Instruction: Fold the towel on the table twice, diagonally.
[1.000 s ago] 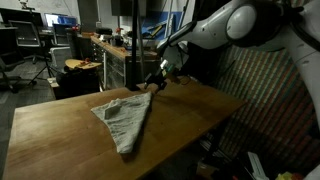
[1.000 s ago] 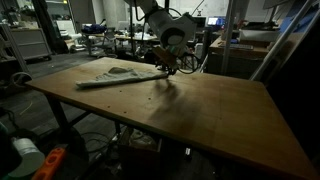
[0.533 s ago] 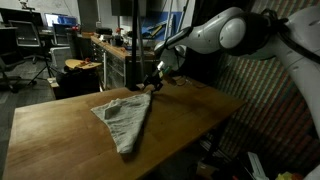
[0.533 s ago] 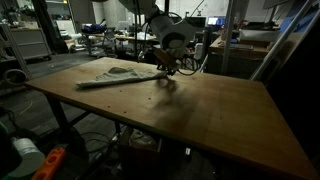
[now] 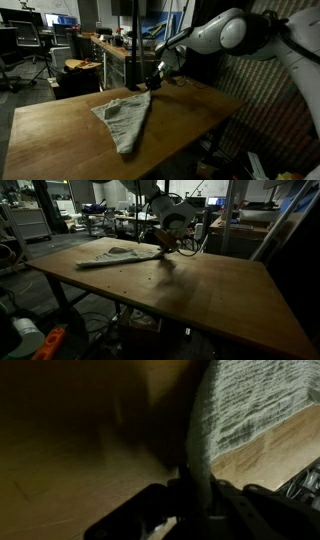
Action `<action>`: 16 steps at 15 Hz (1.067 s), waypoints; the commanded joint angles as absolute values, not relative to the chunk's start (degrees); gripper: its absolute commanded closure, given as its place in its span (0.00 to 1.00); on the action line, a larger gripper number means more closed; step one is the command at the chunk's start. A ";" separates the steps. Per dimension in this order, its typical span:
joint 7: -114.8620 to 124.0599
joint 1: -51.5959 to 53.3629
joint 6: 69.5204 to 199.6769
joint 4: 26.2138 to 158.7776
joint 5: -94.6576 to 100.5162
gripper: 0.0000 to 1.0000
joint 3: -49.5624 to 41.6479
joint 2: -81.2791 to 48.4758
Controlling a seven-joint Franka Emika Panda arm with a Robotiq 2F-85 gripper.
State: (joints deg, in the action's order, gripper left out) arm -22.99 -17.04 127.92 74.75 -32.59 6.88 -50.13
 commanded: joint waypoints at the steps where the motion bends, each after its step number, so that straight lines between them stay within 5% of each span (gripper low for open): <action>1: -24.27 -18.47 130.61 79.99 -32.56 1.00 7.90 -45.94; 16: -20.14 -7.92 153.08 118.82 -15.34 0.99 4.97 -16.08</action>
State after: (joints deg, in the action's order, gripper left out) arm -23.01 -11.09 148.14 109.19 -19.56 6.54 -24.04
